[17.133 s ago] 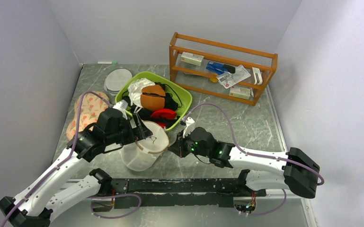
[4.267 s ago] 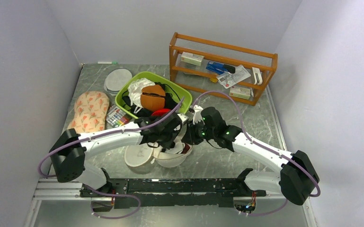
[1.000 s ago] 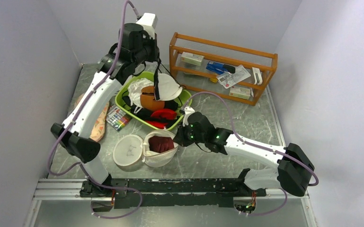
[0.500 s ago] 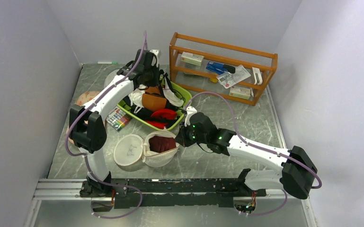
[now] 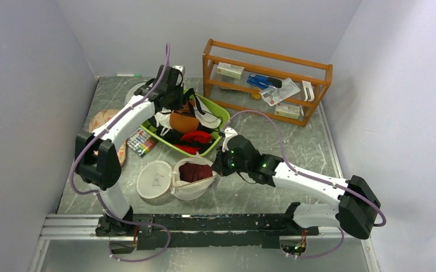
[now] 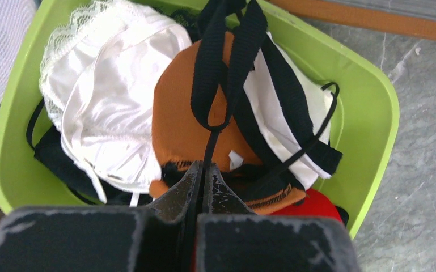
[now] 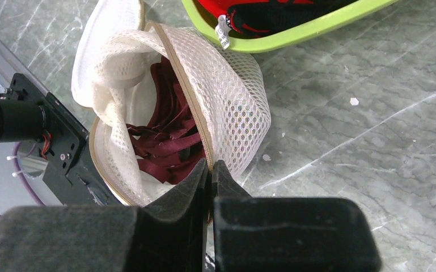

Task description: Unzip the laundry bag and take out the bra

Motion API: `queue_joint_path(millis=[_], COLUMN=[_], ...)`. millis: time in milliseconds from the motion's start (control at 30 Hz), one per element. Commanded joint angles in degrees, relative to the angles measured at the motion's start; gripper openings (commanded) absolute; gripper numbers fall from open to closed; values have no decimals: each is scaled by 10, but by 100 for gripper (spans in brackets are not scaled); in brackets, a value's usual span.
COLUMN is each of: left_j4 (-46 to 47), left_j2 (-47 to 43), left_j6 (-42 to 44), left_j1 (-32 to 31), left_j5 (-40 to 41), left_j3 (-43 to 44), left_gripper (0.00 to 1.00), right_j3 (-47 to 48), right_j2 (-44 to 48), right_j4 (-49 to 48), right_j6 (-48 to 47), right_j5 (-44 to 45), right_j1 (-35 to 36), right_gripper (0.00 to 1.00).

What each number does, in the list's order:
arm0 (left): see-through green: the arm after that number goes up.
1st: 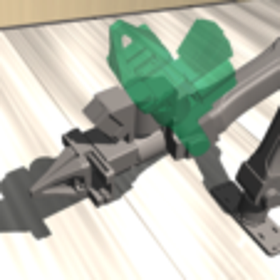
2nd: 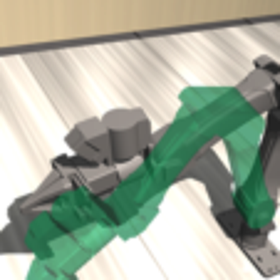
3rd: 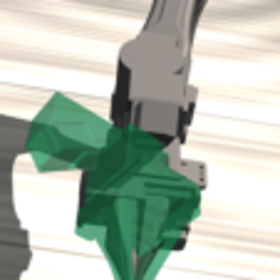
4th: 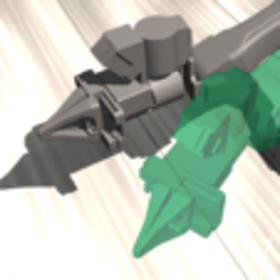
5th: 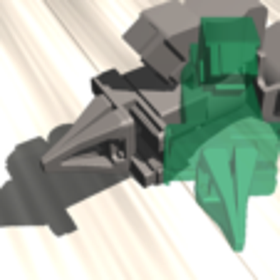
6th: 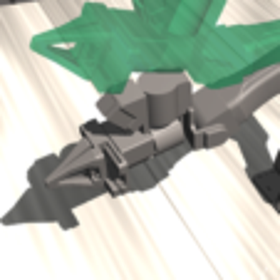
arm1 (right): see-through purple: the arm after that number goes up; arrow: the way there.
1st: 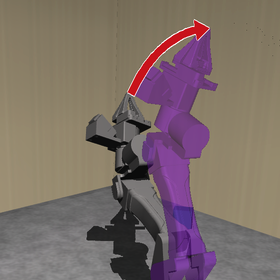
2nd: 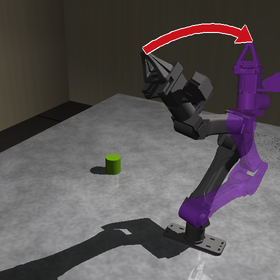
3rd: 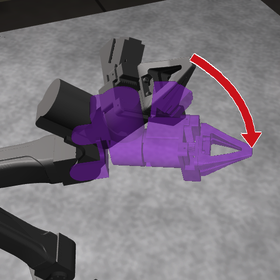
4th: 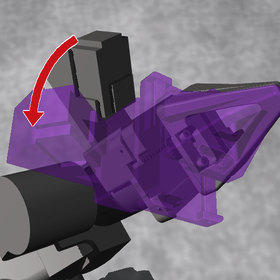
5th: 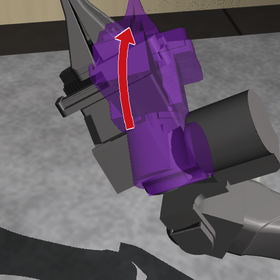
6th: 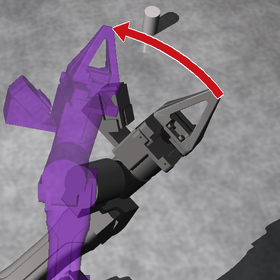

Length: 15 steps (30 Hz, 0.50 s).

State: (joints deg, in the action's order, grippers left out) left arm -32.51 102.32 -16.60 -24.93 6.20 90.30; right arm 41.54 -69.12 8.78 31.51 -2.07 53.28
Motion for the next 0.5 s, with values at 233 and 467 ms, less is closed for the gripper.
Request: queue_joint_path(millis=[233, 467], left_j4=[-8, 1], left_j2=[-60, -102], left_j6=[-10, -11], left_j1=[28, 31], left_j5=[40, 20], left_j3=[-104, -139], left_gripper=[7, 25], right_j3=[8, 21], right_j2=[13, 23], right_j4=[13, 35], right_j6=[-7, -14], right_j5=[25, 34], right_j1=[2, 2], right_gripper=[2, 2])
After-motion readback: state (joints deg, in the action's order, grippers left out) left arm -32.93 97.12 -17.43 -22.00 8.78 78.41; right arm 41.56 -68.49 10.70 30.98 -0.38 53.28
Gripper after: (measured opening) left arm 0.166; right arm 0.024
